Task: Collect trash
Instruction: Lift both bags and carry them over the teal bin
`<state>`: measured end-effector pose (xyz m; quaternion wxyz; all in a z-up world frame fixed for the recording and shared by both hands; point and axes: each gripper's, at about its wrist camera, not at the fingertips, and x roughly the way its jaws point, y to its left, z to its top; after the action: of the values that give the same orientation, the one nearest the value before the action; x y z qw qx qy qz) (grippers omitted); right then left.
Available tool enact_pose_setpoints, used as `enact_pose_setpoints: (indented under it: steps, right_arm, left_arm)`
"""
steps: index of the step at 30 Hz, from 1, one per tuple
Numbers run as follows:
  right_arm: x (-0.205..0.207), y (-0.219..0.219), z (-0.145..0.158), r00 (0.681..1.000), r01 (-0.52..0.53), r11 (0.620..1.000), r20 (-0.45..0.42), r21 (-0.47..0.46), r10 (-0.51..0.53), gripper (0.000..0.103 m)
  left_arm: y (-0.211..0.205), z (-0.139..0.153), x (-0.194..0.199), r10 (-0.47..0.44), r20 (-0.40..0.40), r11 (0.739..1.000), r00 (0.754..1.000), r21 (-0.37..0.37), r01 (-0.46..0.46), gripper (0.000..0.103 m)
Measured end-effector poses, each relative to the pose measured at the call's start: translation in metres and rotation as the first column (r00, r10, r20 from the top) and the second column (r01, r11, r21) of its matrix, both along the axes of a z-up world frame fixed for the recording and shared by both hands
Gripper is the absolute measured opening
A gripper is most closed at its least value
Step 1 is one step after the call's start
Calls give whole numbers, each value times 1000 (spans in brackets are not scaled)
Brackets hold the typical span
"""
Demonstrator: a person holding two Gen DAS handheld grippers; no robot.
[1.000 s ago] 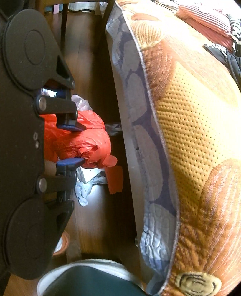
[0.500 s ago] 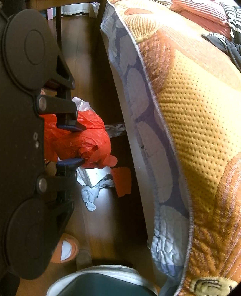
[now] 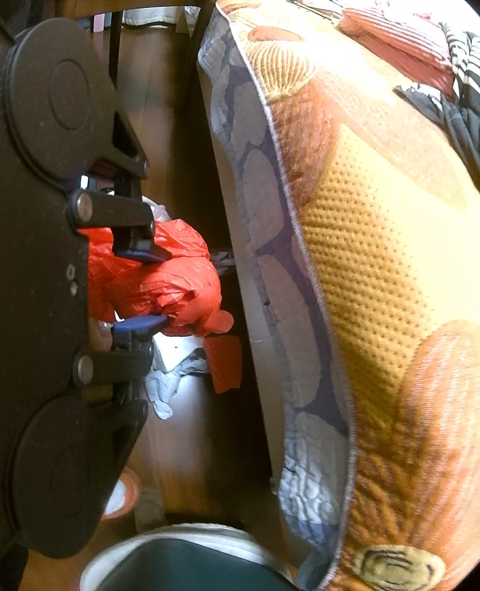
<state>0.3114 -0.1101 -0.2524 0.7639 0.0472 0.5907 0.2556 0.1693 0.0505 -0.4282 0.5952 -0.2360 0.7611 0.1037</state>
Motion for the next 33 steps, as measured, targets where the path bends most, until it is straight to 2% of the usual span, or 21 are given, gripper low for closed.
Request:
enact_pose_setpoints:
  steps: [6,11,13,19,22,25,30,33]
  right_arm:
    - [-11,-7,23,998,-7,1000,63,29,5,29]
    - [-19,-25,54,994,24,997,101,78,-32,29]
    - [-25,-32,68,989,24,997,145,75,-35,29]
    - [-44,-60,113,972,41,993,225,112,-65,29]
    - [-49,-85,142,958,62,989,271,135,-97,29]
    - [-51,-115,177,934,85,983,331,162,-135,29]
    - [-52,-172,229,875,136,973,438,185,-205,29]
    - [-48,-206,244,842,185,967,480,174,-247,29]
  left_arm:
    - [11,73,6,-2,109,998,994,66,-5,13]
    - [16,128,6,-13,189,991,982,133,-13,13]
    - [16,150,6,-18,218,989,976,146,-14,13]
    - [9,222,12,-42,339,985,940,173,-19,13]
    - [2,259,23,-48,414,985,909,173,-27,13]
    - [-11,300,41,-64,497,986,865,165,-22,13]
    - [-57,370,79,-153,621,983,769,173,56,13]
    - [-93,400,102,-214,671,976,710,184,120,13]
